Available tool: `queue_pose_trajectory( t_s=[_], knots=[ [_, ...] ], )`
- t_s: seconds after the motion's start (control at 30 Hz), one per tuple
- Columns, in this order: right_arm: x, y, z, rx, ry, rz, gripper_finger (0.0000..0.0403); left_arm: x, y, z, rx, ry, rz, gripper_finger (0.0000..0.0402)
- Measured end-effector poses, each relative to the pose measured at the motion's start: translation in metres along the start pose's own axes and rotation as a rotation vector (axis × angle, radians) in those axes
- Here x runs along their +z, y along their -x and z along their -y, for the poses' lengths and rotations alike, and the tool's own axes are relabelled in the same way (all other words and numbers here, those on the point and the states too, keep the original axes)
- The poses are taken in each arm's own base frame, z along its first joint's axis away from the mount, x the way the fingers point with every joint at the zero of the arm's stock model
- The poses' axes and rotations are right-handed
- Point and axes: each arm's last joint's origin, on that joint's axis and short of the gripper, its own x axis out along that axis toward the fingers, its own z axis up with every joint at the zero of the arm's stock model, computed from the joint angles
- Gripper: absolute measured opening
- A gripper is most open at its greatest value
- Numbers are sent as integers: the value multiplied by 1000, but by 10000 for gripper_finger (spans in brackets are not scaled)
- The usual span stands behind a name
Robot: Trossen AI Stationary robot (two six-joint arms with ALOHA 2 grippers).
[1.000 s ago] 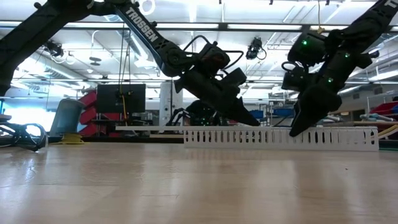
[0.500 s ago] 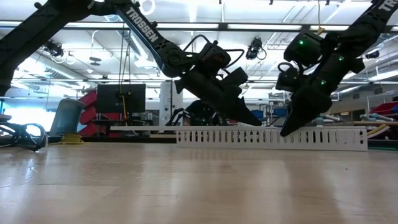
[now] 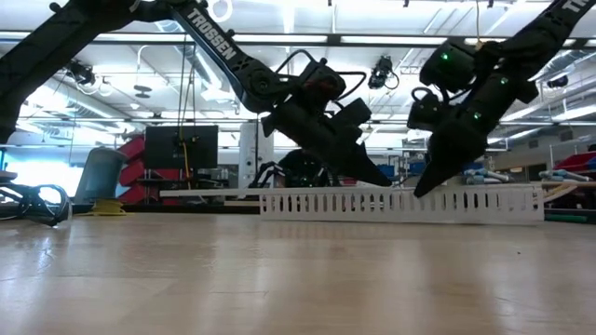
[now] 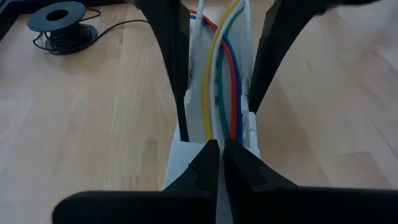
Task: Ziptie cables
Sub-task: Close the white cable duct
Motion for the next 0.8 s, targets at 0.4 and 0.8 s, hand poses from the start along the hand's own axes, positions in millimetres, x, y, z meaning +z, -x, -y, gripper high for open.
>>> queue_pose_trajectory(
  t_s=[0.4, 0.8],
  knots=[
    [3, 12, 0, -4, -11, -29, 235, -2, 0, -1, 4, 6, -14, 0],
    [-19, 69, 0, -71, -289, -132, 234, -3, 0, -2, -1, 6, -17, 0]
  ],
)
